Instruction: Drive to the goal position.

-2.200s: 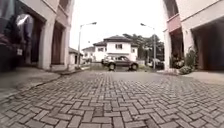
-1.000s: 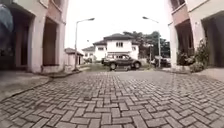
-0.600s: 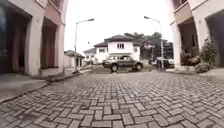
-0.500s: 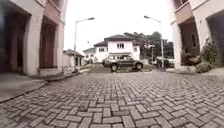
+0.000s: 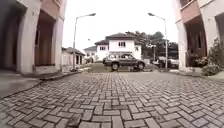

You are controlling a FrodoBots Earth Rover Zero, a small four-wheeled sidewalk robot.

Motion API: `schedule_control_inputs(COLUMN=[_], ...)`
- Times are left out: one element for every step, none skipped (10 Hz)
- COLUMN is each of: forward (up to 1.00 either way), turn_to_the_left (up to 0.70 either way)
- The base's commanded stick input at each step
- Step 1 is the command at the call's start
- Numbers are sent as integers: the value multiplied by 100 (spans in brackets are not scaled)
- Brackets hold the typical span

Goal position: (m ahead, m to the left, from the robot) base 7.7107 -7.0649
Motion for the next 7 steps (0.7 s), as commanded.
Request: schedule_control_inputs(forward=[70, 70, 70, 70, 70, 70, 70], turn_to_the_left=[0, 0, 0, 0, 0, 0, 0])
